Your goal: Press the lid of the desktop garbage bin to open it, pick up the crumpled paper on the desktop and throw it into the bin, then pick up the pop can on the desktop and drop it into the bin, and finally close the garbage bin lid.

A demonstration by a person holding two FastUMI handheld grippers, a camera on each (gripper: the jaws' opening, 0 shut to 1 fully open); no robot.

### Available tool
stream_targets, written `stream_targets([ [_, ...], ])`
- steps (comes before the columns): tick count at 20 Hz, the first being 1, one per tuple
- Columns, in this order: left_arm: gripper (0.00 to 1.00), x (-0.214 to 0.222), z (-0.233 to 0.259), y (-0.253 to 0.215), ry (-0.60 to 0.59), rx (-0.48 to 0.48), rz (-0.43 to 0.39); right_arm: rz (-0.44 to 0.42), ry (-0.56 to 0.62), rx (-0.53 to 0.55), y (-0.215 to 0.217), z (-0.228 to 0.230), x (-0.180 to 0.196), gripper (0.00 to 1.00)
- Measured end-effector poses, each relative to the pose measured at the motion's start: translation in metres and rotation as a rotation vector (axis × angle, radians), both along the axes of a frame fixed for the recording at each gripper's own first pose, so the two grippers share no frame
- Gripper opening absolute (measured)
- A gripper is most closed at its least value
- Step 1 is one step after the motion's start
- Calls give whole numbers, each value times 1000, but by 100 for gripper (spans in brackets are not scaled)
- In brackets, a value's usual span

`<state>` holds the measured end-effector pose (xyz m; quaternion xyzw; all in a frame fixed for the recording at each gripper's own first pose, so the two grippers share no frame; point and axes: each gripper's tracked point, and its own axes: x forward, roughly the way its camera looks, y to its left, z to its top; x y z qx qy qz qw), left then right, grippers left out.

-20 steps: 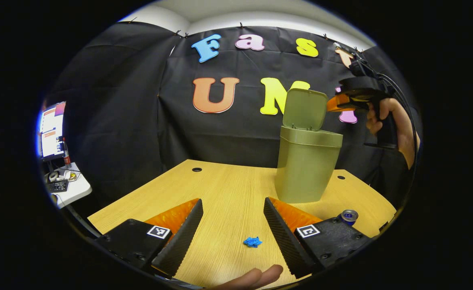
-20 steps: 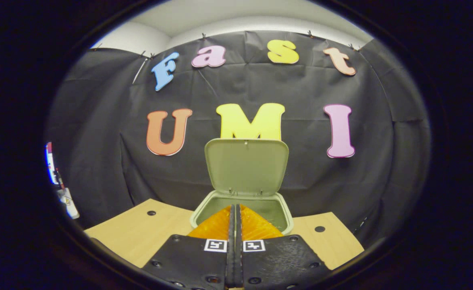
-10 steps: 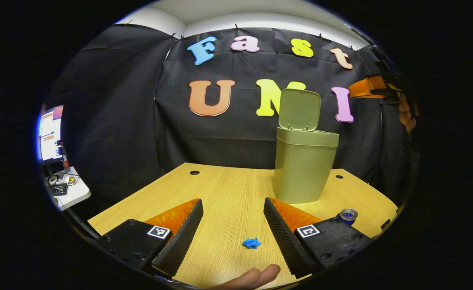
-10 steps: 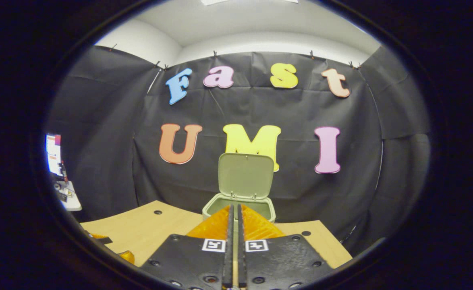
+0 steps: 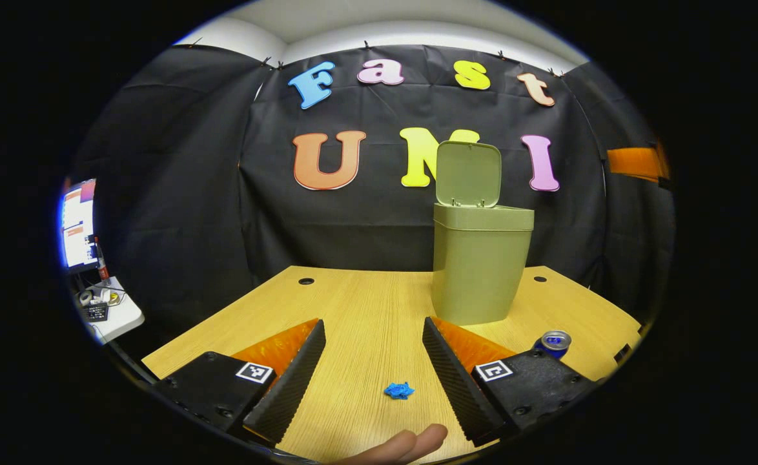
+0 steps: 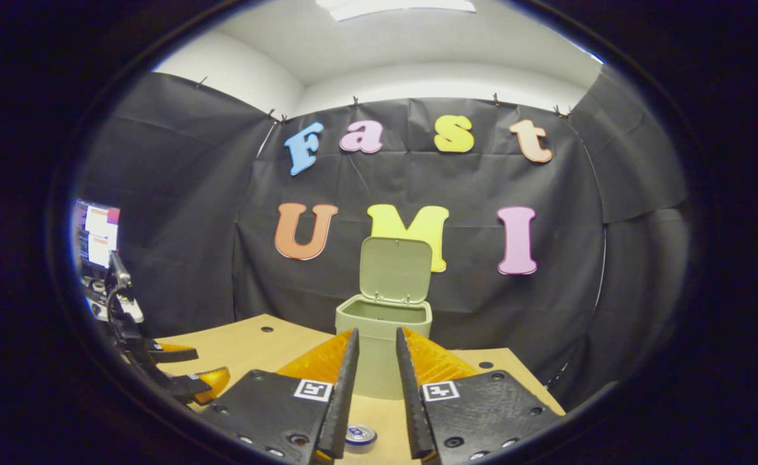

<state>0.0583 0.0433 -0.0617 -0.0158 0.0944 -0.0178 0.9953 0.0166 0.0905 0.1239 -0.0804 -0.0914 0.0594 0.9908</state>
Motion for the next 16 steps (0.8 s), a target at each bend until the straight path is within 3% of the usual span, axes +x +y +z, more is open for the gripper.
stream_targets([
  [1, 98, 0, -2, -3, 6, 0, -6, 3, -5, 10, -4, -4, -5, 40],
  [3, 98, 2, -5, -7, 15, 11, -14, -12, 2, 21, -14, -18, -13, 60],
  [4, 98, 3, -8, -7, 18, 14, -10, -17, 12, 23, -15, -30, -16, 76],
  [5, 98, 4, -9, -9, 19, 13, -11, -22, 22, 22, -18, -39, -18, 80],
  [6, 98, 3, -9, -14, 21, 8, -22, -21, 28, 18, -19, -49, -20, 91],
  [8, 98, 3, -11, -20, 19, 7, -41, -19, 45, 22, -26, -67, -25, 96],
  [9, 98, 4, -13, -21, 23, 11, -43, -30, 51, 22, -31, -75, -27, 92],
  [11, 98, 8, -22, -19, 45, 14, -30, -50, 54, 14, -41, -86, -30, 95],
  [16, 98, 22, -77, -27, 210, -28, -44, -77, 48, -10, -54, -104, -29, 95],
])
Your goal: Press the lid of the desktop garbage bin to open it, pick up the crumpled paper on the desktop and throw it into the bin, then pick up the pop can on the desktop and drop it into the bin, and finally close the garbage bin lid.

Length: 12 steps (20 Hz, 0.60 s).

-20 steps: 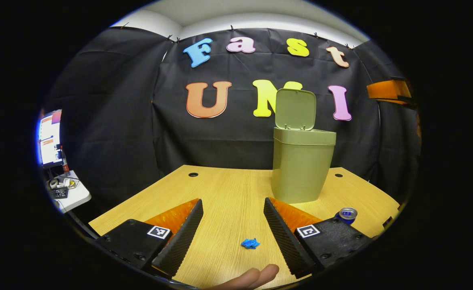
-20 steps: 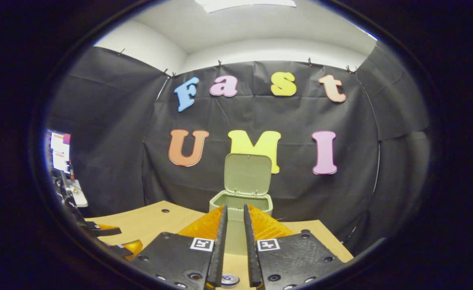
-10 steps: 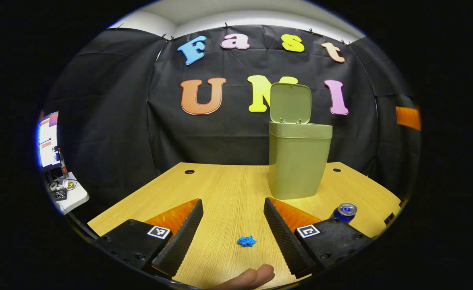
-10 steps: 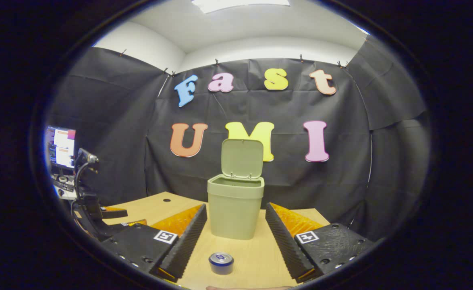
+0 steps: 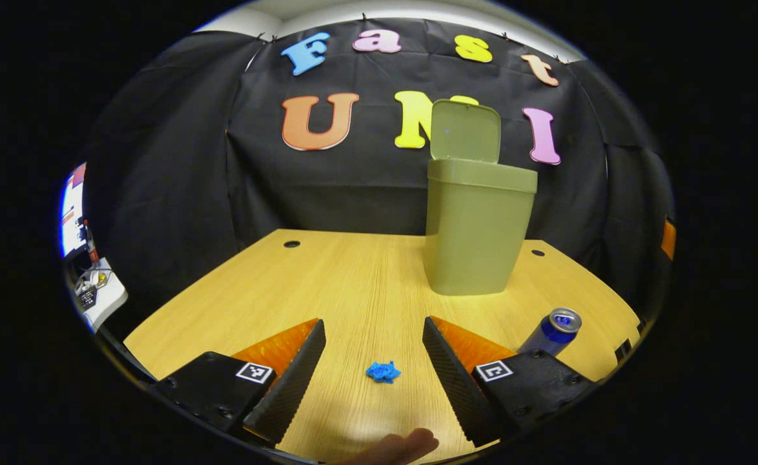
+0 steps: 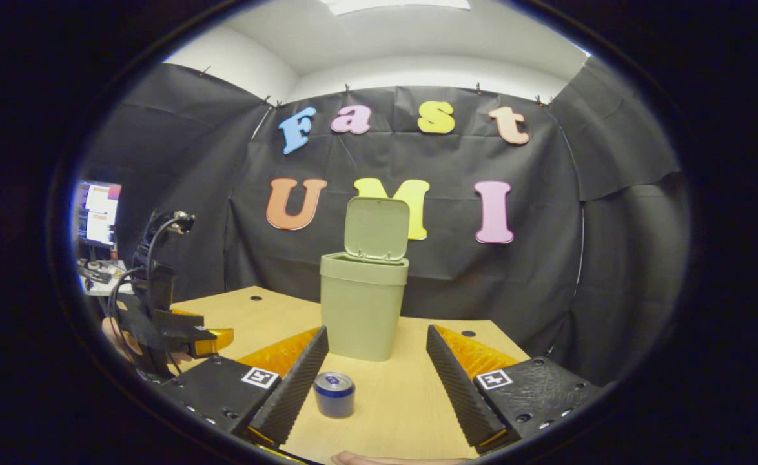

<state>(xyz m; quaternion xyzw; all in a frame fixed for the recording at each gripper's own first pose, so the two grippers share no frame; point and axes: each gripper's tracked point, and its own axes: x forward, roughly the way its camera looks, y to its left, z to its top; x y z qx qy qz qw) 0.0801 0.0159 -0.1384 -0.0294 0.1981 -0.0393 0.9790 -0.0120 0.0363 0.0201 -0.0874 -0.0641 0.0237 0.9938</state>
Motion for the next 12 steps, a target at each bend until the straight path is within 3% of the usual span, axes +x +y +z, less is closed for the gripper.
stream_targets([
  [8, 98, 5, -71, -24, 207, 15, -93, -46, -13, 26, -17, 0, 9, 95],
  [12, 96, 11, -92, -18, 275, -23, -59, -49, -12, 18, -15, -3, 11, 95],
])
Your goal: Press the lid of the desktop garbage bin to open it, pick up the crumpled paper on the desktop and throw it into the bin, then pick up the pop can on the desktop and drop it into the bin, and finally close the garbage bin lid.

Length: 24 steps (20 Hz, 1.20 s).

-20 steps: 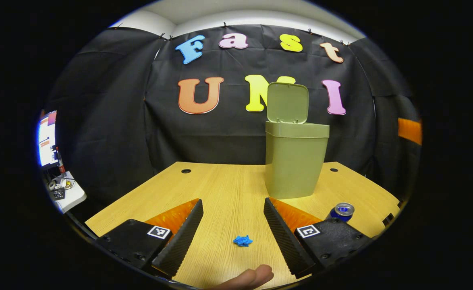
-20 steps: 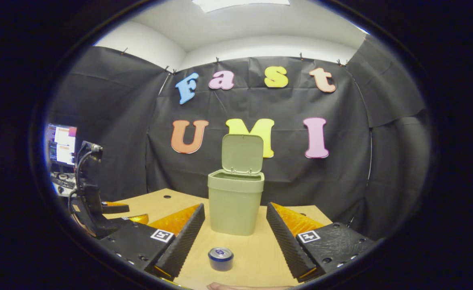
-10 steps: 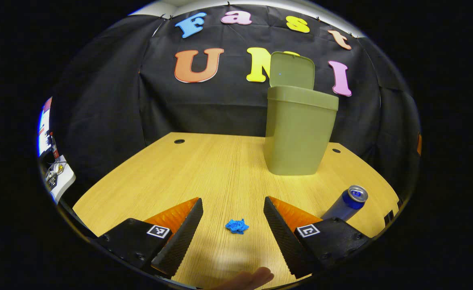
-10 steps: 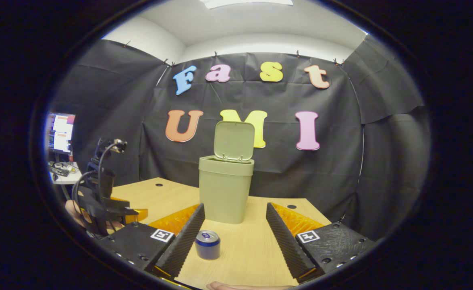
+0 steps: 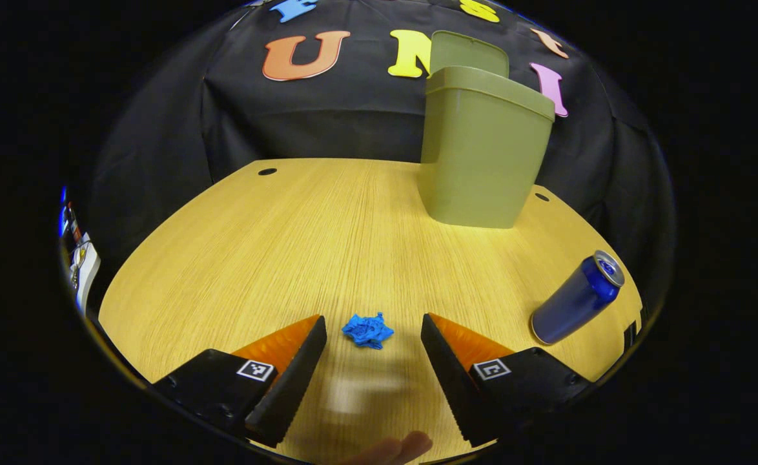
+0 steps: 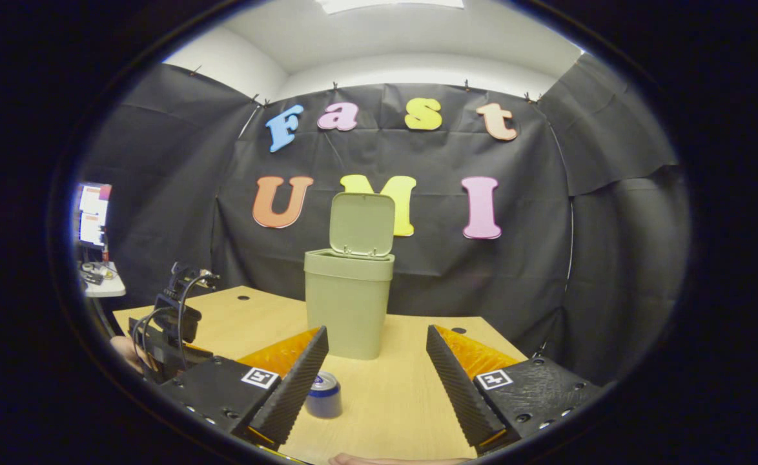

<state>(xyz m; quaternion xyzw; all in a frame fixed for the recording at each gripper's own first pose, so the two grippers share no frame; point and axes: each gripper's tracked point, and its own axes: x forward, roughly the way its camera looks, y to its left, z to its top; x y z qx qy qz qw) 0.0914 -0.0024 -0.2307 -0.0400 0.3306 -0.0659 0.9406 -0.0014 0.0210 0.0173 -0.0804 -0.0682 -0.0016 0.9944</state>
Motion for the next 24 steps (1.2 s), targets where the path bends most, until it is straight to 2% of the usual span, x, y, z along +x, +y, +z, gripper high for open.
stream_targets([
  [2, 93, -1, -8, -1, 31, -14, -14, 0, 10, -3, 1, -4, 3, 98],
  [4, 90, -2, -11, 2, 37, -11, -16, 2, 20, -5, 3, -7, 5, 95],
  [5, 89, -2, -13, 1, 42, -12, -21, 3, 24, -10, 5, -10, 6, 98],
  [6, 86, -2, -16, 1, 51, -11, -27, 3, 27, -15, 6, -11, 6, 95],
  [12, 75, 7, -21, -1, 27, 33, -33, 13, 81, 7, 8, -24, 11, 98],
  [13, 80, 8, -21, 0, 24, 41, -32, 9, 80, 5, 7, -23, 11, 95],
  [14, 69, 8, -21, 3, 22, 47, -28, 8, 79, 8, 7, -24, 11, 95],
  [16, 61, 10, -22, 3, 12, 68, -31, 10, 84, 15, 9, -28, 10, 98],
  [18, 58, 12, -23, 2, -1, 81, -41, 1, 98, 23, 11, -34, 11, 95],
  [21, 52, 17, -20, 6, -18, 71, -12, 21, 136, 48, 25, -50, 10, 95],
  [24, 43, 17, -20, 5, -26, 65, -1, 44, 158, 43, 41, -62, 11, 98],
])
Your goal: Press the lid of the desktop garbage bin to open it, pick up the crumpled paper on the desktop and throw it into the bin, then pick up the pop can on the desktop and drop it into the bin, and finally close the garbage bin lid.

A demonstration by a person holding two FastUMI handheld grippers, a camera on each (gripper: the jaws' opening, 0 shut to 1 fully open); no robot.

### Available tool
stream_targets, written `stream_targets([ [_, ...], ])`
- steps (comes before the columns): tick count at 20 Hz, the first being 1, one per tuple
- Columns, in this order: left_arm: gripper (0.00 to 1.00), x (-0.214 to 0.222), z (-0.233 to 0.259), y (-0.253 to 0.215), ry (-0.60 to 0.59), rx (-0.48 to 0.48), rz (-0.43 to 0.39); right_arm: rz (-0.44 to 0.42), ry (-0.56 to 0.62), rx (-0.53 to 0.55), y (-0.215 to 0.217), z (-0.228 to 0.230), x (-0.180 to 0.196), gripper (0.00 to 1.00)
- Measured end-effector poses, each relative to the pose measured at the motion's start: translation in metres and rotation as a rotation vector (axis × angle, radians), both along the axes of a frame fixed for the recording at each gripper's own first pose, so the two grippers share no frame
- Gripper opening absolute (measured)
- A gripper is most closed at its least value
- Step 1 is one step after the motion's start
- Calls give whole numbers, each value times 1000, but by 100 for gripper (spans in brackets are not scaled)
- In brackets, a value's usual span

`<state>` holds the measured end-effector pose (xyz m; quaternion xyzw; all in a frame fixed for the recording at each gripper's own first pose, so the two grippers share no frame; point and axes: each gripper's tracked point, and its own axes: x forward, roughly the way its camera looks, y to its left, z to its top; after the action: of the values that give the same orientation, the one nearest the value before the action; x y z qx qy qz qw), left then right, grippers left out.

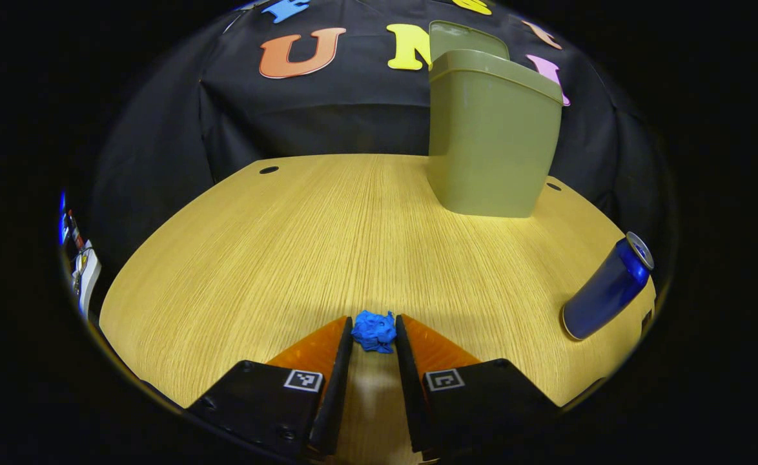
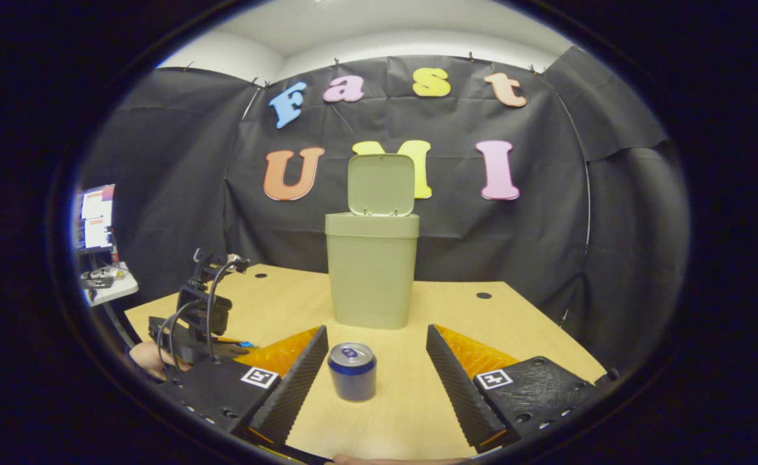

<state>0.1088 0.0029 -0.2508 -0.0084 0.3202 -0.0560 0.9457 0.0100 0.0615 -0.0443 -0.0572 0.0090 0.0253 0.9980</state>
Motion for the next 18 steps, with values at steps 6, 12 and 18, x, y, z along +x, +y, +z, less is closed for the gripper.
stream_targets([
  [6, 40, -2, 15, 3, -24, -27, 11, 1, 17, -54, 15, -27, 8, 95],
  [12, 40, -11, 62, 9, -140, -23, 27, 0, 16, -17, 14, -47, 15, 95],
  [18, 40, -36, 132, 8, -330, 11, 35, -14, 79, 61, 7, -90, 34, 96],
])
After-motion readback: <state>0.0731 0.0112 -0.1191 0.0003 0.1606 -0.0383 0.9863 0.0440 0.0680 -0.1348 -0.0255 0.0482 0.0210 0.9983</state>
